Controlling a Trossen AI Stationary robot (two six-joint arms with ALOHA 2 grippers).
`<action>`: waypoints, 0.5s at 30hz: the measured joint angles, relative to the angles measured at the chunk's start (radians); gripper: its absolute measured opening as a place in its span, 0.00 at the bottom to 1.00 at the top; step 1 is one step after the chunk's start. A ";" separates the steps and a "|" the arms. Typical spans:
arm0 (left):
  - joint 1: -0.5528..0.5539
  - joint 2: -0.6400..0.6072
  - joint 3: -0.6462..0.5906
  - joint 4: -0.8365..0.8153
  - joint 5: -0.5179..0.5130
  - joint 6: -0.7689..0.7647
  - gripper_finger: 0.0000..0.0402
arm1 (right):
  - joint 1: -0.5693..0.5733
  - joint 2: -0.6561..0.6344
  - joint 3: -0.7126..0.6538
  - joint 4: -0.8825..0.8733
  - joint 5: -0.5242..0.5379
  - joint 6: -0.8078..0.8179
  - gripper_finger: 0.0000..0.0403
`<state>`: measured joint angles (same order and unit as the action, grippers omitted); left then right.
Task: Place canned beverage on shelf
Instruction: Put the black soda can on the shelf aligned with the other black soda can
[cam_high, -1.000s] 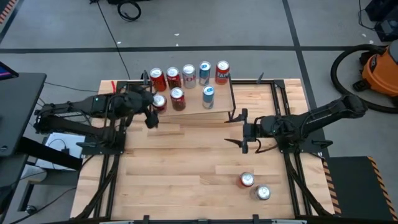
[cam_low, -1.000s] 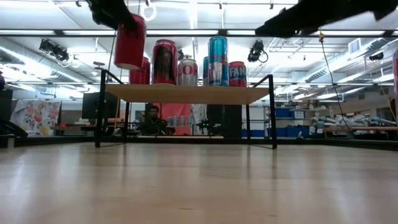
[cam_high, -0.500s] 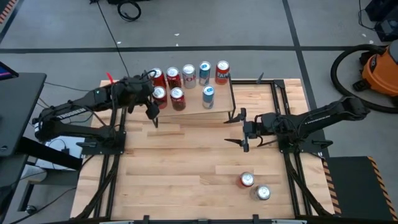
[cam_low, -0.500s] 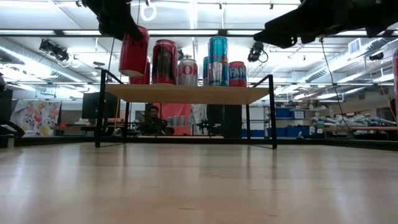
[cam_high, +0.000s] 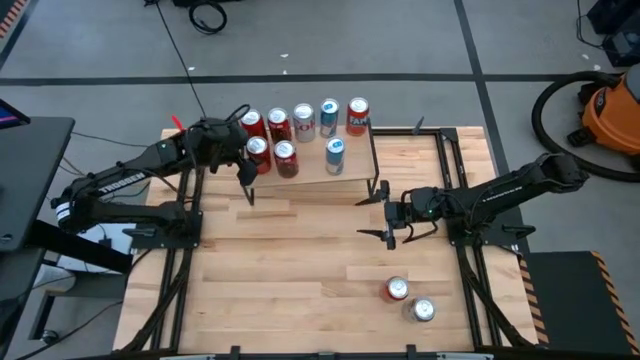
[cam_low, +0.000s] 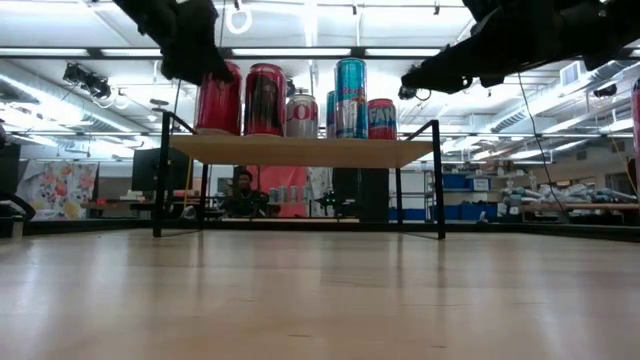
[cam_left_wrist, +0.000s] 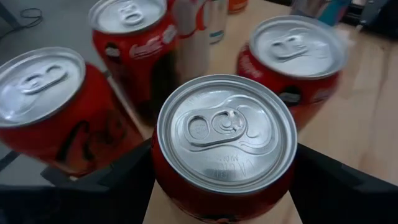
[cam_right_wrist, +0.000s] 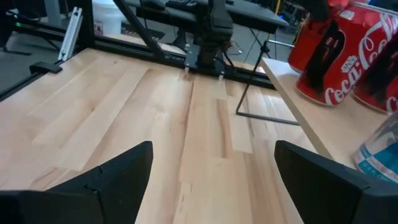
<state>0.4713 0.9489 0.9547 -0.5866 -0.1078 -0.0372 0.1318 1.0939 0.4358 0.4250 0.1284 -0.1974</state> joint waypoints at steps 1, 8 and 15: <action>0.008 0.000 -0.006 0.005 0.007 0.000 0.76 | 0.004 0.000 0.000 0.001 0.000 0.000 0.86; 0.049 -0.002 -0.046 0.048 0.044 0.003 0.76 | 0.013 -0.001 0.000 0.002 0.003 0.001 0.86; 0.067 -0.002 -0.046 0.045 0.090 -0.002 0.79 | 0.013 -0.001 0.000 0.001 0.005 0.004 0.86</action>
<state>0.5388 0.9474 0.9085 -0.5415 -0.0177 -0.0388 0.1444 1.0931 0.4358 0.4259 0.1337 -0.1932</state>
